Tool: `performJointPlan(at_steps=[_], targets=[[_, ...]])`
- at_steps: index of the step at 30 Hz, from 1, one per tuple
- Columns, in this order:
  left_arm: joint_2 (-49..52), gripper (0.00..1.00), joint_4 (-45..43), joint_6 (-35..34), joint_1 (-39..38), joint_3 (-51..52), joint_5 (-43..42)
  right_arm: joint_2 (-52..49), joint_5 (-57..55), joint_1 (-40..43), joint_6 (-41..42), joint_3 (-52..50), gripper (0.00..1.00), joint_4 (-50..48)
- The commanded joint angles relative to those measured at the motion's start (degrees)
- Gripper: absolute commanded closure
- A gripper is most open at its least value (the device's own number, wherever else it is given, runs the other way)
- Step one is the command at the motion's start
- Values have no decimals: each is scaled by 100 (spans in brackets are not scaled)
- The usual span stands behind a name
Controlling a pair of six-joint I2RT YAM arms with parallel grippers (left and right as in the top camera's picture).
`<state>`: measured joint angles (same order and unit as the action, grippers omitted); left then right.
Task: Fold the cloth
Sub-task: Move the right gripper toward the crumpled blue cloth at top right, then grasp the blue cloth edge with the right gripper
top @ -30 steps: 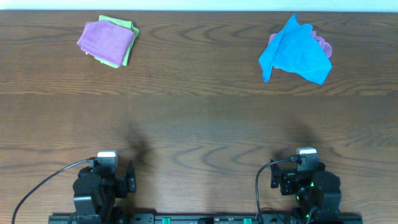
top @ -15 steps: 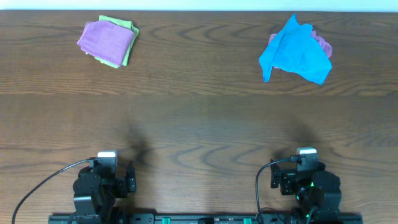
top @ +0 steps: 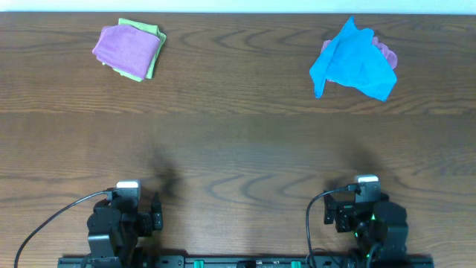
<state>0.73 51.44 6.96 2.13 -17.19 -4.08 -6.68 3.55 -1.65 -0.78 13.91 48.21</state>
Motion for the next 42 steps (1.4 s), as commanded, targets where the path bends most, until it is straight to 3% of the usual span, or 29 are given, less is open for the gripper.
performJointPlan(at_steps=[1,10,16,22,31,42], targets=[[-52,4,315,203,-24,68,109,-678,-284,63,350,616,1,-24],[-52,5,315,203,-24,68,109,-3617,-551,61,763,2909,1,-83],[-52,5,315,203,-24,68,109,-6419,-660,68,756,5431,1,72],[-52,5,315,203,-24,68,109,-8327,-623,142,623,6841,1,-17],[-52,5,315,203,-24,68,109,-10264,-149,131,487,7646,1,-1220],[-52,5,317,203,-24,68,109,-11355,190,-26,542,7639,1,-2719]])
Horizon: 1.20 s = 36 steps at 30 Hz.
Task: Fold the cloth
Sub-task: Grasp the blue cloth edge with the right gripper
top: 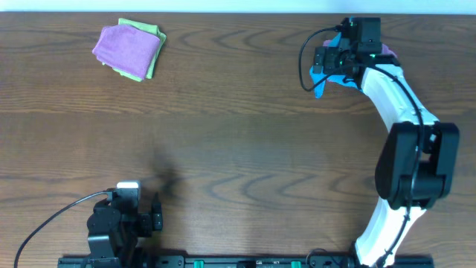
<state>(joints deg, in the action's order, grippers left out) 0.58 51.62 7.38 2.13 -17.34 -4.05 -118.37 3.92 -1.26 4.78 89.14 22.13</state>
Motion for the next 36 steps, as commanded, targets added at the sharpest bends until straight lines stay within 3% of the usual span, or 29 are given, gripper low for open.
performJointPlan(at_steps=[1,24,27,33,36], targets=[[-37,5,297,162,-24,83,105,-254,181,-66,-11,116,2,-190],[-37,5,297,162,-24,83,107,-1001,437,-66,358,116,14,-894],[-37,5,297,162,-24,83,107,-1056,472,-66,358,116,34,-966],[-37,5,297,162,-24,83,107,-870,732,-76,354,142,99,-1071],[-37,5,297,162,-24,83,107,-581,730,-98,330,153,99,-1008]])
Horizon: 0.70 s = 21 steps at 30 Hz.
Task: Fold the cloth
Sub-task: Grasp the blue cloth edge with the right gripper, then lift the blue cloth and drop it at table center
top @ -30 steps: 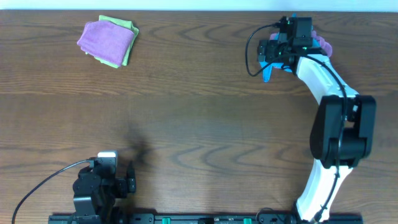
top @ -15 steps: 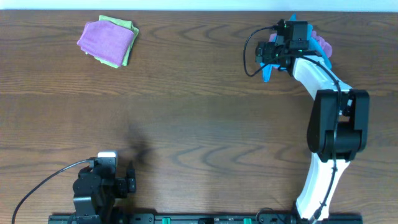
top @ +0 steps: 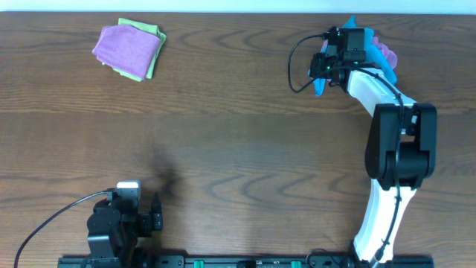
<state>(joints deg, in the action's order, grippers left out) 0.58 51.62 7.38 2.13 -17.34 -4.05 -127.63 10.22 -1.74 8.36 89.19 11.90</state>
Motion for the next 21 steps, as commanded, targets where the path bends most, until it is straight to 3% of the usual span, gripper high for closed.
performJointPlan(at_steps=[1,14,21], targets=[[-37,5,297,162,-24,83,107,520,101,-61,-31,149,99,74],[-37,5,297,162,-24,83,107,2474,378,-555,-546,149,99,2100],[-37,4,299,162,-24,83,107,3445,382,-1593,-546,149,99,3303]])
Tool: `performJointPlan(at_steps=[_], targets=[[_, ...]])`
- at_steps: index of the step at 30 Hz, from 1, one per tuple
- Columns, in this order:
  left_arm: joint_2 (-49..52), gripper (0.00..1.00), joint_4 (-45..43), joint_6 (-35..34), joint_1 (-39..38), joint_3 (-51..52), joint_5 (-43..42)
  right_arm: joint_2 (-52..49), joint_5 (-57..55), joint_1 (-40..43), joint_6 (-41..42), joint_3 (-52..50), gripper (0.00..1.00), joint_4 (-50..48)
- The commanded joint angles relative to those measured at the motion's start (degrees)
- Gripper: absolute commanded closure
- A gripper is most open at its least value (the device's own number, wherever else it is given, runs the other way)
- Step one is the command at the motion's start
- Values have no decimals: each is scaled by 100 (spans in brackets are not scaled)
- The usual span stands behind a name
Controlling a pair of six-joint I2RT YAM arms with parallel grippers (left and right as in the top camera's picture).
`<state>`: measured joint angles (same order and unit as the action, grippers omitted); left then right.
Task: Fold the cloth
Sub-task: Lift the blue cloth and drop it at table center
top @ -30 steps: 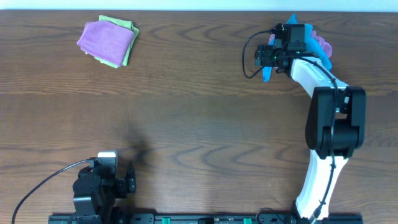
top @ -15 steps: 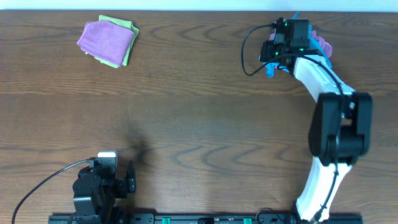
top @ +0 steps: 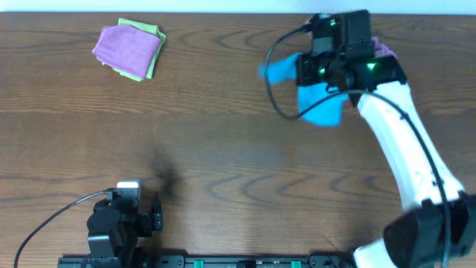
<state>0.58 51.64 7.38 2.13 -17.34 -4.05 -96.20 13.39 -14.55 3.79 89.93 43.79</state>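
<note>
A bright blue cloth hangs crumpled from my right gripper, which is shut on it and lifted above the table at the back right. One corner of the cloth sticks out to the left. The right arm reaches from the front right edge up to it. A purple cloth peeks out behind the wrist. My left gripper rests at the front left edge, far from the cloth; its jaws cannot be made out.
A folded purple cloth lies on a green one at the back left of the wooden table. Cables loop beside each arm base along the front edge.
My right gripper has risen and shifted left with the blue cloth in it. The cloth, which lay at the back right under the gripper, now hangs clear of the table.
Both arms were parked at the front edge, with the blue cloth lying crumpled over a purple one at the back right. The right arm was then stretched out over that cloth, then lower on its left edge. Now it holds the blue cloth up.
</note>
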Motion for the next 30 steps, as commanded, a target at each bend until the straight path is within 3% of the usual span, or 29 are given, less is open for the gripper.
performJointPlan(at_steps=[1,11,23,30], targets=[[-37,5,295,162,-24,83,107,404,87,-531,-90,74,99,251],[-37,5,295,162,-24,83,107,629,433,-2070,-87,72,99,634],[-37,5,295,162,-24,83,107,629,1711,-3305,107,72,99,-398],[-37,5,295,162,-24,83,107,605,1908,-3370,385,72,99,-909]])
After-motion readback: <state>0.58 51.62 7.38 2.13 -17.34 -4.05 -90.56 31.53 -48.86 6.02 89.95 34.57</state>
